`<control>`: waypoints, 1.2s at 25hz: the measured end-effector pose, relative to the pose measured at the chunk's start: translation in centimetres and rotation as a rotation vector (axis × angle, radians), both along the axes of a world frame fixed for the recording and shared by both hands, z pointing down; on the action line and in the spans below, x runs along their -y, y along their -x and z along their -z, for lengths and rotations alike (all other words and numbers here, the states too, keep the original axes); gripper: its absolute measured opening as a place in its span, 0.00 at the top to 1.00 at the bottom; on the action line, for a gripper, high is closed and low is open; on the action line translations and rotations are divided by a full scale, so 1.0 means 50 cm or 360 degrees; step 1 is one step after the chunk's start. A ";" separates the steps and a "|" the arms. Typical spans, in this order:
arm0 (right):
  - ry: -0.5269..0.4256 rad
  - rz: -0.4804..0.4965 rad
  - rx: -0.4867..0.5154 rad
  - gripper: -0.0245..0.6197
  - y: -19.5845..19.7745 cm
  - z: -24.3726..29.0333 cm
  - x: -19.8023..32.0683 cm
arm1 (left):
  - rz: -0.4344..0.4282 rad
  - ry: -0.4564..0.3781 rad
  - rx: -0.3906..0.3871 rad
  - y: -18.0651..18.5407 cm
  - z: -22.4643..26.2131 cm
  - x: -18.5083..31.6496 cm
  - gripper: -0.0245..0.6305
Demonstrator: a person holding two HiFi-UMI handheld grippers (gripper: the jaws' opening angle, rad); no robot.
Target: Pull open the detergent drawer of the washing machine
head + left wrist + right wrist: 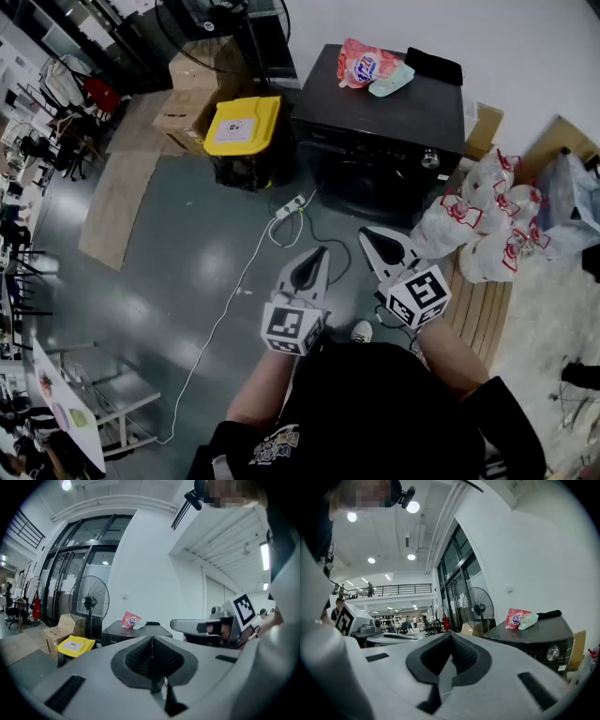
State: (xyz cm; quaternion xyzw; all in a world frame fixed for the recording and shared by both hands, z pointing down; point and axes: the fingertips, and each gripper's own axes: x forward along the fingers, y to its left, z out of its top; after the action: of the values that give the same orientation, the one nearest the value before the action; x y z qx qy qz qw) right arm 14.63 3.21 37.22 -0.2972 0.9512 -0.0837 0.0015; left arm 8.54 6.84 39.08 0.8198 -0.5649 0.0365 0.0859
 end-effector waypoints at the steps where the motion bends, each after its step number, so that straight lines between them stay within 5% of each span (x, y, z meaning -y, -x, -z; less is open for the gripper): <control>1: -0.0001 0.0001 -0.0002 0.95 0.000 0.001 0.001 | -0.0001 -0.0002 0.0000 -0.001 0.001 0.002 0.94; 17: 0.0036 -0.0085 0.0104 0.94 0.010 0.007 0.015 | -0.0015 -0.0049 -0.0023 0.026 0.008 0.000 0.94; 19: 0.0067 -0.0086 0.0135 0.82 0.018 0.005 0.019 | -0.0013 -0.0051 -0.0014 0.037 0.007 0.002 0.93; 23: 0.0125 -0.0095 0.0189 0.76 0.037 -0.001 0.025 | -0.0045 -0.0052 -0.0026 0.052 0.007 0.003 0.74; 30: 0.0203 -0.0148 0.0241 0.65 0.081 -0.007 0.048 | -0.0109 -0.0058 -0.0021 0.096 0.003 0.014 0.58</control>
State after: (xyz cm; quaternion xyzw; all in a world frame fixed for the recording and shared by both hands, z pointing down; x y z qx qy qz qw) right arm 10.58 0.82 37.55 -0.3332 0.9263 -0.1659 0.0583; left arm 3.76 6.13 38.93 0.8404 -0.5365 0.0238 0.0734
